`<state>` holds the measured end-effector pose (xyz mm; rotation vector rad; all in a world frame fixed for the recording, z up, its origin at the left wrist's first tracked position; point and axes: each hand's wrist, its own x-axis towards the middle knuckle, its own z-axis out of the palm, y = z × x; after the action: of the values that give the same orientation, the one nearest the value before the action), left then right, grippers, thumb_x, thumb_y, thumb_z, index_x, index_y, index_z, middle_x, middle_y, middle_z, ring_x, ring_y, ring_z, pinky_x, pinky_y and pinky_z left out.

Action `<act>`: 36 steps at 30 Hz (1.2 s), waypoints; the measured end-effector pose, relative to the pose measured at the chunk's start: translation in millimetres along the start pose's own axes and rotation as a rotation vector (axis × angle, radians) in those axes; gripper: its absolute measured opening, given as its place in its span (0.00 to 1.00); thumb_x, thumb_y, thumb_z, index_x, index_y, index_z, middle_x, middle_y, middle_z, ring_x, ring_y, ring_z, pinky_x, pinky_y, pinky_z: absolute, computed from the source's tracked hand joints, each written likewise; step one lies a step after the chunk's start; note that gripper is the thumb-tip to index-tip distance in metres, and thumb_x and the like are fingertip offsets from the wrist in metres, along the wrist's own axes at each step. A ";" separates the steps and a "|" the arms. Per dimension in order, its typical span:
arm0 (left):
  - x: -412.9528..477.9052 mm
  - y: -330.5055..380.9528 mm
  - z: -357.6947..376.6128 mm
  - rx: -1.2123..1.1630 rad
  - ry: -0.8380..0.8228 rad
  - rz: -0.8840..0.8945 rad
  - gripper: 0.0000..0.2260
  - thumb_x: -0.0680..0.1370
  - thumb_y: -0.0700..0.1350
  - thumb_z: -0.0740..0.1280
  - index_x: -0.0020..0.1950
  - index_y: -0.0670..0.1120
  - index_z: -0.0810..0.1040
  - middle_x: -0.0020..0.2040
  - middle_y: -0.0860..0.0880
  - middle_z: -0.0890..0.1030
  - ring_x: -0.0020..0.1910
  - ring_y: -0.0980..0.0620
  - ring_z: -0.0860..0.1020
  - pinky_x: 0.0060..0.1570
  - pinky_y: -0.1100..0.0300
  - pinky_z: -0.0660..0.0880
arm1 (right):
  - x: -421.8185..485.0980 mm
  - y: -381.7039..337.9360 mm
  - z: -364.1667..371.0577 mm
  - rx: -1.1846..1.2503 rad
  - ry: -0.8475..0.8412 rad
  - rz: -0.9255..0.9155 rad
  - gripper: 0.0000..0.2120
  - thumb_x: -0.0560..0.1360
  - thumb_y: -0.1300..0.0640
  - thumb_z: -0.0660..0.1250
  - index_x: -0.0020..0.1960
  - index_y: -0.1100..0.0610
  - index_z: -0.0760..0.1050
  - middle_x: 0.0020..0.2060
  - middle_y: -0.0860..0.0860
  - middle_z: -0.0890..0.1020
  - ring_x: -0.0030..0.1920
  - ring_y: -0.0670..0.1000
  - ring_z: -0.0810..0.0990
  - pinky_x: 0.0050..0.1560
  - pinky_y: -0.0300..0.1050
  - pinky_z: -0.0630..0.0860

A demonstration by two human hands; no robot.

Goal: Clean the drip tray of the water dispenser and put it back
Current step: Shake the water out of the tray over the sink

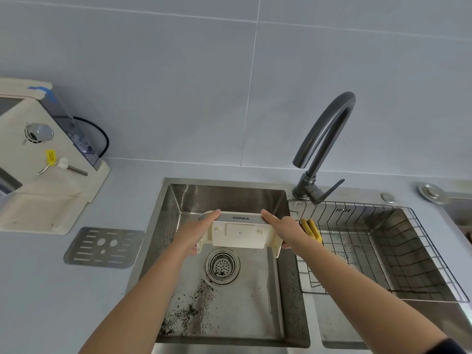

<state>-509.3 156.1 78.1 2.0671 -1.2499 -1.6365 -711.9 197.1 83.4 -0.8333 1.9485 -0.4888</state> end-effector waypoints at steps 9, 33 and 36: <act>-11.4 5.4 -0.5 0.095 -0.019 0.029 0.33 0.72 0.66 0.60 0.71 0.49 0.65 0.71 0.43 0.67 0.63 0.39 0.72 0.53 0.50 0.75 | -7.2 -1.2 -0.7 -0.104 -0.007 -0.038 0.32 0.76 0.37 0.52 0.63 0.64 0.70 0.49 0.56 0.74 0.51 0.55 0.73 0.60 0.52 0.72; -31.4 -29.6 1.7 0.098 -0.259 -0.202 0.31 0.72 0.68 0.58 0.60 0.43 0.73 0.69 0.36 0.68 0.67 0.37 0.68 0.65 0.41 0.67 | -17.8 32.0 27.5 -0.129 -0.136 -0.040 0.33 0.75 0.40 0.57 0.68 0.65 0.65 0.62 0.59 0.74 0.62 0.58 0.74 0.63 0.49 0.70; -42.1 -14.7 -1.9 0.100 -0.210 -0.073 0.25 0.77 0.63 0.53 0.56 0.43 0.75 0.69 0.36 0.69 0.67 0.38 0.68 0.66 0.43 0.67 | -16.5 21.2 23.2 -0.133 -0.103 -0.093 0.33 0.74 0.37 0.57 0.66 0.63 0.69 0.61 0.58 0.76 0.60 0.58 0.75 0.63 0.50 0.70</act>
<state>-501.4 195.0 98.5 2.0635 -1.3622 -1.9028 -693.6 223.6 68.6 -1.0175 1.8688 -0.3662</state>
